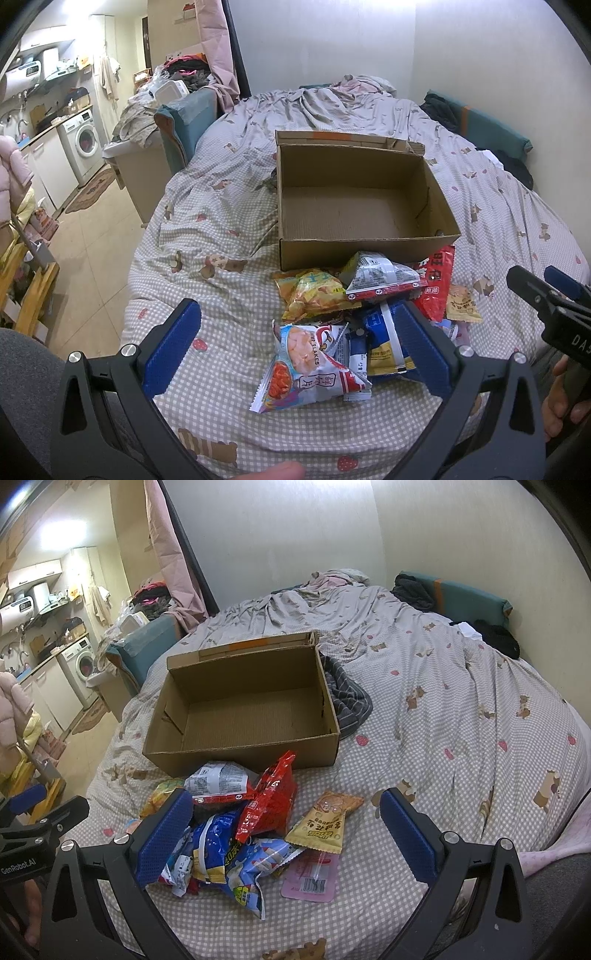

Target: Organize snacks

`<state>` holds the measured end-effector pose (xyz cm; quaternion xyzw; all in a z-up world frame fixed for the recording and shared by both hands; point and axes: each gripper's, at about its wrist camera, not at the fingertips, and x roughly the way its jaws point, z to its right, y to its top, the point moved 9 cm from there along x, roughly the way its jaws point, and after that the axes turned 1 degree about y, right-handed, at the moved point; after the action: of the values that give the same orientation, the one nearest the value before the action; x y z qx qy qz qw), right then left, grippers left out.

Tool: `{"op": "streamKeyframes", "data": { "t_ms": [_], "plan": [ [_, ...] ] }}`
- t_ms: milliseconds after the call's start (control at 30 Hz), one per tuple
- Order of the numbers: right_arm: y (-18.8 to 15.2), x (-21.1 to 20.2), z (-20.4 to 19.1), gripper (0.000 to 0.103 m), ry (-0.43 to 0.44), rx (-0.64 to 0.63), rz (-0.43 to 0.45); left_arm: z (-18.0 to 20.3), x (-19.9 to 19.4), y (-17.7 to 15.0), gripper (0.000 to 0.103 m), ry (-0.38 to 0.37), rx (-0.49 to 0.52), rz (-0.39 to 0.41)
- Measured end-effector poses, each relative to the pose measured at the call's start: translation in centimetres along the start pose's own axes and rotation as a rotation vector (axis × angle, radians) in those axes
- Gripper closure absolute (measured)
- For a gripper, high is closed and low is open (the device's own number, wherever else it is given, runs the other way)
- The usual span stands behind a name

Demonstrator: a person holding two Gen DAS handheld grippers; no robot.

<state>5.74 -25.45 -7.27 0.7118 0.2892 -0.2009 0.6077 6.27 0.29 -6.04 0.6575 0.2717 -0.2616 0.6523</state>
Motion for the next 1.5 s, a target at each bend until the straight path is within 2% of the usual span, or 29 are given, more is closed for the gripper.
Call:
{"op": "streamKeyframes", "data": {
  "t_ms": [1300, 1400, 1500],
  "plan": [
    [0.0, 0.0, 0.2, 0.0, 0.003, 0.006, -0.001, -0.6, -0.1, 0.1, 0.0, 0.008, -0.005, -0.005],
    [0.2, 0.0, 0.4, 0.0, 0.026, 0.022, -0.022, -1.0, 0.1, 0.5, 0.0, 0.021, 0.001, -0.026],
    [0.9, 0.3, 1.2, 0.0, 0.061, 0.064, -0.065, -2.6, 1.0, 1.7, 0.0, 0.044, -0.02, -0.084]
  ]
}}
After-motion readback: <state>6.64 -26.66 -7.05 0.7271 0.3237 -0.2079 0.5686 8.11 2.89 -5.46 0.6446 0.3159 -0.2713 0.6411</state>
